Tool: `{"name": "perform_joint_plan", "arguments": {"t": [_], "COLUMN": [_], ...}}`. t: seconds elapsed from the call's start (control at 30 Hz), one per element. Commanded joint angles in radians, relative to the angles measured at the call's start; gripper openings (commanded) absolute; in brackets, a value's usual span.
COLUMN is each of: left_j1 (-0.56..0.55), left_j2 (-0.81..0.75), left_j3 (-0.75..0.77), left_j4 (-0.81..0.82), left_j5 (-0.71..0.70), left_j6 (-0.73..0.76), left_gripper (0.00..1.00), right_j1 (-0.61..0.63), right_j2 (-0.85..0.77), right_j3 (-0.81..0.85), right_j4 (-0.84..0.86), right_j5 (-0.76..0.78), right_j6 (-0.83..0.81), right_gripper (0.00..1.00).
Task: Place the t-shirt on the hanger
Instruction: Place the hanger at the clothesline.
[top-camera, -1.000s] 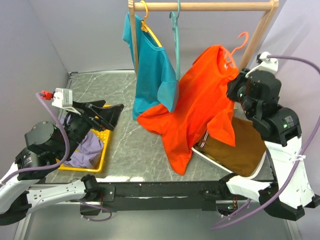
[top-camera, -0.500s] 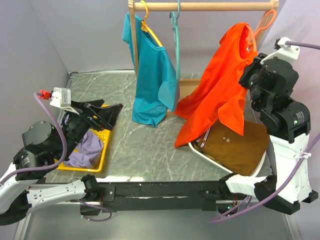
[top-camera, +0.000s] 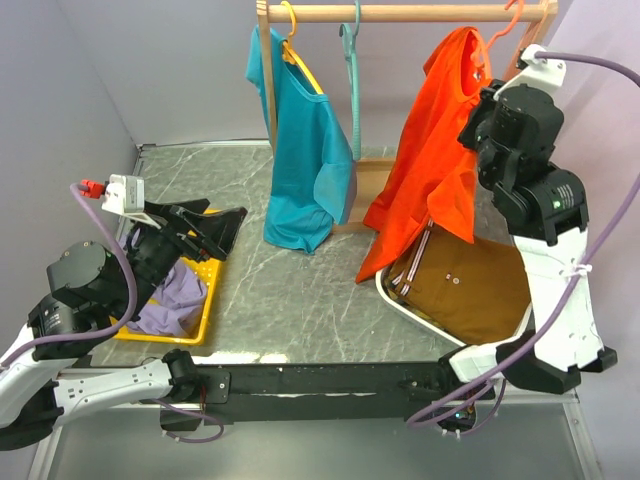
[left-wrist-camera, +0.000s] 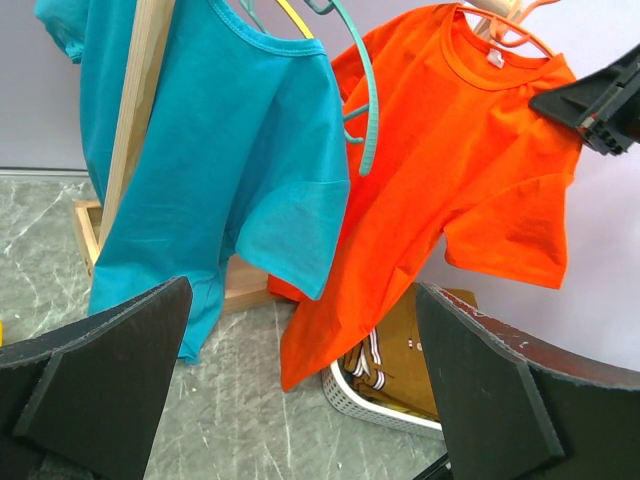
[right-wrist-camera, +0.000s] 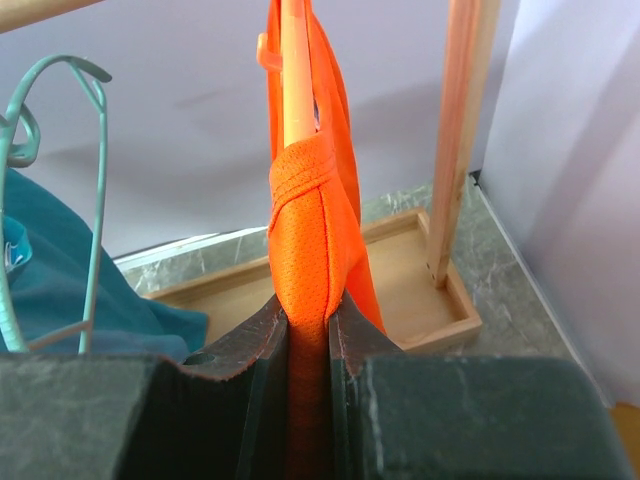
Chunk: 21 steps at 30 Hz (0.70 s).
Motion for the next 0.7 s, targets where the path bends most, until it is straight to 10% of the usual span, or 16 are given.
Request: {"name": "perform_joint_plan", "arguments": {"t": [0.0,0.67], "left_j1": [-0.001,-0.001], "left_j2": [-0.002,0.018], "left_j3": [-0.003,-0.031], "left_j4": [0.023,0.066], "left_j5": [-0.009,-0.029], "left_j6": [0.013,0.05], "left_gripper": [0.99,0.99], "right_j1": [-0.021,-0.023], "right_j2": [0.021,0.081], "right_j3": [0.063,0.042], "right_j4": [0.11,0.113], "right_j5": [-0.043,-0.237], "right_j6": [-0.039,-0.158], "right_gripper": [0.0,0.0]}}
